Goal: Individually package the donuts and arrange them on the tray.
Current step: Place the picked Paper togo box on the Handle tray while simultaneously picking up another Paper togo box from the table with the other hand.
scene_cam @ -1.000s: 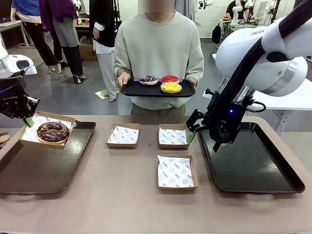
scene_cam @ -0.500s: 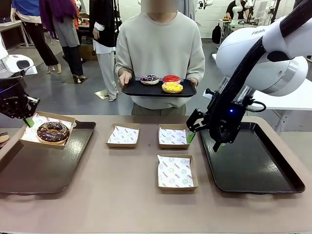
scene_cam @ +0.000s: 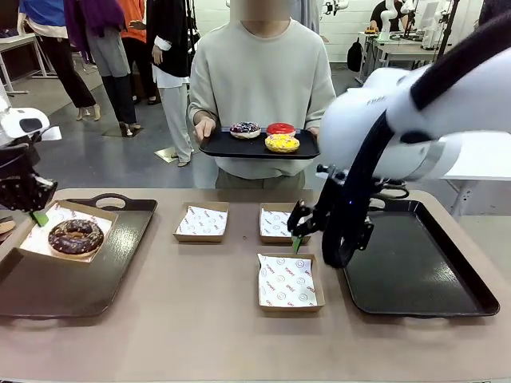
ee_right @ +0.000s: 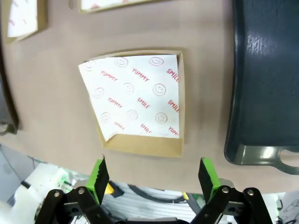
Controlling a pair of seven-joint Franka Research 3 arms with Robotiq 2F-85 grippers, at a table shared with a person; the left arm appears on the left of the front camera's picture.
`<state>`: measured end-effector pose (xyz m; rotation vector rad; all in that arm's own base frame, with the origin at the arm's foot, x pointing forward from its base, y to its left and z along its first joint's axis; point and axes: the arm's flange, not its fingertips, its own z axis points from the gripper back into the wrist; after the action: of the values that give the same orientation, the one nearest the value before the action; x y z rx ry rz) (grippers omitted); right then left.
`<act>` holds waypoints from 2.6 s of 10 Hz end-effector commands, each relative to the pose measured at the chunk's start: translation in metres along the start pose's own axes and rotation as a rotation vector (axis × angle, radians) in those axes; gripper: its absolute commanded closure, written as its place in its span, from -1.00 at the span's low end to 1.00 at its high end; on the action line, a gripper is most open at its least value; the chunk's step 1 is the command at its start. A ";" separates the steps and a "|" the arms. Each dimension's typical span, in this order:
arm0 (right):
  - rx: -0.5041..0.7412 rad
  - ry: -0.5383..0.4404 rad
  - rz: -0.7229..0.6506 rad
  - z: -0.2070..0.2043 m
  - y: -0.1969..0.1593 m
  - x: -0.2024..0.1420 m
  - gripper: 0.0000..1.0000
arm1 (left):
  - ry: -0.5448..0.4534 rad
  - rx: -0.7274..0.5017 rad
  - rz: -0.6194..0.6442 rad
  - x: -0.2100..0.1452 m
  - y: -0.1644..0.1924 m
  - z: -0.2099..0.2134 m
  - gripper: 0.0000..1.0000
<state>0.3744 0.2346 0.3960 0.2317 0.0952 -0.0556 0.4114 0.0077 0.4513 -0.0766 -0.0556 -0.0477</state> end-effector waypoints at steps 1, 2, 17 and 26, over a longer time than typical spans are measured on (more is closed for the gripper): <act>-0.129 -0.048 -0.071 -0.031 0.013 0.001 -1.00 | -0.015 -0.029 -0.026 -0.012 0.017 -0.009 0.98; -0.178 -0.084 -0.101 -0.045 0.017 -0.001 -1.00 | -0.015 -0.029 -0.034 -0.015 0.019 -0.016 0.98; -0.206 -0.118 -0.139 -0.068 0.010 -0.009 -1.00 | -0.049 0.039 0.137 -0.013 0.008 -0.066 0.98; -0.207 -0.070 -0.131 -0.077 0.005 -0.001 -1.00 | -0.007 0.007 0.022 -0.005 -0.002 -0.081 0.98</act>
<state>0.3639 0.2552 0.3252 0.0075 0.0381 -0.1962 0.4063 -0.0008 0.3708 -0.0672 -0.0666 -0.0032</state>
